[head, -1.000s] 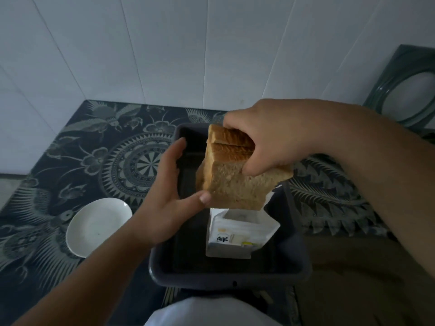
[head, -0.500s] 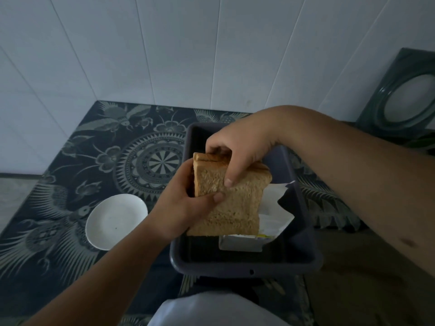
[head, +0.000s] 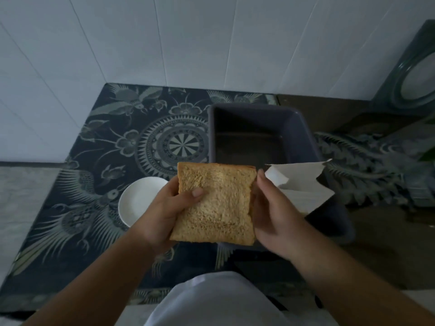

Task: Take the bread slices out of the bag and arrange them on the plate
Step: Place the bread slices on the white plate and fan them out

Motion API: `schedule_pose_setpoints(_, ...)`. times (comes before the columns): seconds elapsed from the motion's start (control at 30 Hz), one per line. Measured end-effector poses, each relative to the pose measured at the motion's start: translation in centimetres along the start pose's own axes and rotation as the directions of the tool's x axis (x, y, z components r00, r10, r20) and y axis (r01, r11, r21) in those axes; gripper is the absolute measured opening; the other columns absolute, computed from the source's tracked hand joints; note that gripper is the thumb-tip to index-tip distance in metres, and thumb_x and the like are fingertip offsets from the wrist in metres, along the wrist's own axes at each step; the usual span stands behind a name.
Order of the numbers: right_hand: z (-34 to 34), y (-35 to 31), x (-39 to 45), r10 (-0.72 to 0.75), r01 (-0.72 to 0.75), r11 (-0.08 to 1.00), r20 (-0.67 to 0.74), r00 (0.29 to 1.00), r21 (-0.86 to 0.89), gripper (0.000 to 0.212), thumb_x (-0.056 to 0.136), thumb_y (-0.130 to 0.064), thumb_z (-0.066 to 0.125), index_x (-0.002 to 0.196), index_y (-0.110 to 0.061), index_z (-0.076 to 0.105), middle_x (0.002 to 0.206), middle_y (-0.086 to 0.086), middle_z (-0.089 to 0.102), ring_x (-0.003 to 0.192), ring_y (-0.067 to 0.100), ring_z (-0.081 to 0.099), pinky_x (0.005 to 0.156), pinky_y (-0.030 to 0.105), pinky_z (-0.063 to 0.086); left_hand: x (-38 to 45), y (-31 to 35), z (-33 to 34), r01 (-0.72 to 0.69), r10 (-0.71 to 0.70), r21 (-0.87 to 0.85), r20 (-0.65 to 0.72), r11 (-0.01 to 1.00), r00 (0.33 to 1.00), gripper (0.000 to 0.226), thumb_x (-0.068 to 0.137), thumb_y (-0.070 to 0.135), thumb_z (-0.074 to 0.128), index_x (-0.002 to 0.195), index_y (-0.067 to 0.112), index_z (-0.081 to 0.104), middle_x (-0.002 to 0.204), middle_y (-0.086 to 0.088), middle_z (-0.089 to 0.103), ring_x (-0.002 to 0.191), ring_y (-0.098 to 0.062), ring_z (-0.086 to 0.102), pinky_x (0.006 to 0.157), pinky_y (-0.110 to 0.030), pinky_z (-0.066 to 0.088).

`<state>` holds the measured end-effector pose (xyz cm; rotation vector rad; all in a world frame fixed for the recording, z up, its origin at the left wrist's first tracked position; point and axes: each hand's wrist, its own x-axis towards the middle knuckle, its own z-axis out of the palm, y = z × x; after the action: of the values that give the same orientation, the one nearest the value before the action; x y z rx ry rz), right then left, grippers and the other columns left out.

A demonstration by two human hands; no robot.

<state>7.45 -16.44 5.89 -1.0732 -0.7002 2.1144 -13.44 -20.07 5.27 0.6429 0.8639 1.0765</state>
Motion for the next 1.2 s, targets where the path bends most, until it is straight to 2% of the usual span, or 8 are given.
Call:
schedule_pose_setpoints(0.1,1.7,2.1,-0.6,-0.004,0.004,1.000,0.011,1.000,-0.022,0.076,0.073,-0.060,0.069,0.135,-0.018,0.055,0.132,0.011,0.063,0.121,0.028,0.059,0.099,0.052,0.047,-1.1,-0.4,-1.3,0.012,-0.012,-0.009,-0.052,1.000,0.999,0.060,0.073,0.025,0.076,0.128,0.009,0.056,0.122,-0.021,0.067,0.108,-0.041,0.066,0.078,-0.047,0.057)
schedule_pose_setpoints(0.23,2.9,3.4,-0.2,-0.048,0.037,0.975,-0.044,0.998,-0.221,0.060,0.072,-0.040,0.072,0.125,-0.016,0.057,0.114,0.007,0.073,0.102,0.020,0.070,0.073,0.031,0.059,-2.3,-1.2,-2.4,0.068,-0.071,-0.028,-0.121,0.997,0.990,0.050,0.079,0.023,0.074,0.125,0.011,0.059,0.117,-0.020,0.070,0.102,-0.040,0.069,0.069,-0.042,0.059)
schedule_pose_setpoints(0.43,3.3,6.4,2.1,0.036,-0.040,0.988,-0.031,0.999,-0.151,0.057,0.074,-0.025,0.074,0.127,-0.011,0.057,0.118,0.016,0.070,0.106,0.033,0.067,0.092,0.058,0.051,-3.9,-2.6,-4.1,0.104,-0.128,-0.083,-0.362,0.991,0.924,0.059,0.078,0.037,0.074,0.124,0.003,0.059,0.116,-0.024,0.070,0.103,-0.040,0.069,0.077,-0.051,0.058)
schedule_pose_setpoints(0.6,4.2,9.2,4.9,0.075,-0.075,0.981,-0.006,0.997,-0.181,0.064,0.067,-0.032,0.079,0.126,-0.020,0.057,0.117,0.010,0.071,0.102,0.029,0.070,0.085,0.054,0.056,-5.6,-3.3,-6.4,0.101,-0.107,-0.036,-0.453,0.994,0.885,0.034,0.089,0.039,0.063,0.116,0.020,0.069,0.115,-0.017,0.072,0.104,-0.035,0.069,0.081,-0.051,0.058)
schedule_pose_setpoints(0.77,5.9,11.7,7.2,0.067,-0.077,0.948,-0.044,0.997,-0.309,0.062,0.077,-0.042,0.076,0.133,-0.030,0.051,0.122,0.000,0.067,0.104,0.022,0.068,0.088,0.049,0.056,-5.9,-3.9,-8.5,0.113,-0.076,0.048,-0.482,0.992,0.873,0.042,0.083,0.036,0.065,0.123,0.023,0.061,0.114,-0.012,0.073,0.103,-0.031,0.070,0.081,-0.048,0.058)
schedule_pose_setpoints(0.87,7.2,12.9,8.7,0.032,-0.075,0.938,-0.130,0.991,-0.338,0.078,0.068,-0.056,0.072,0.135,-0.033,0.039,0.122,-0.006,0.061,0.104,0.018,0.065,0.086,0.046,0.057,-5.3,-3.7,-10.4,0.108,-0.081,0.032,-0.469,0.994,0.880,0.044,0.088,0.029,0.066,0.129,0.018,0.055,0.115,-0.013,0.072,0.103,-0.032,0.070,0.076,-0.044,0.059)
schedule_pose_setpoints(1.0,8.7,14.3,11.1,-0.022,-0.067,0.922,-0.223,0.975,-0.382,0.073,0.068,-0.058,0.070,0.131,-0.035,0.043,0.119,-0.006,0.062,0.102,0.017,0.065,0.084,0.043,0.058,-3.6,-2.9,-14.6,0.177,-0.122,0.070,-0.483,0.982,0.867,0.040,0.092,0.023,0.063,0.129,0.013,0.052,0.116,-0.014,0.070,0.099,-0.031,0.071,0.071,-0.042,0.060)
schedule_pose_setpoints(1.2,10.8,17.2,14.8,-0.083,-0.057,0.928,-0.355,0.931,-0.367,0.058,0.081,-0.049,0.066,0.133,-0.034,0.047,0.124,-0.003,0.061,0.106,0.018,0.064,0.087,0.044,0.056,-0.8,-1.7,-20.4,0.303,-0.194,0.264,-0.368,0.916,0.909,0.046,0.087,0.026,0.063,0.131,0.019,0.053,0.122,-0.010,0.067,0.107,-0.027,0.067,0.089,-0.050,0.057)
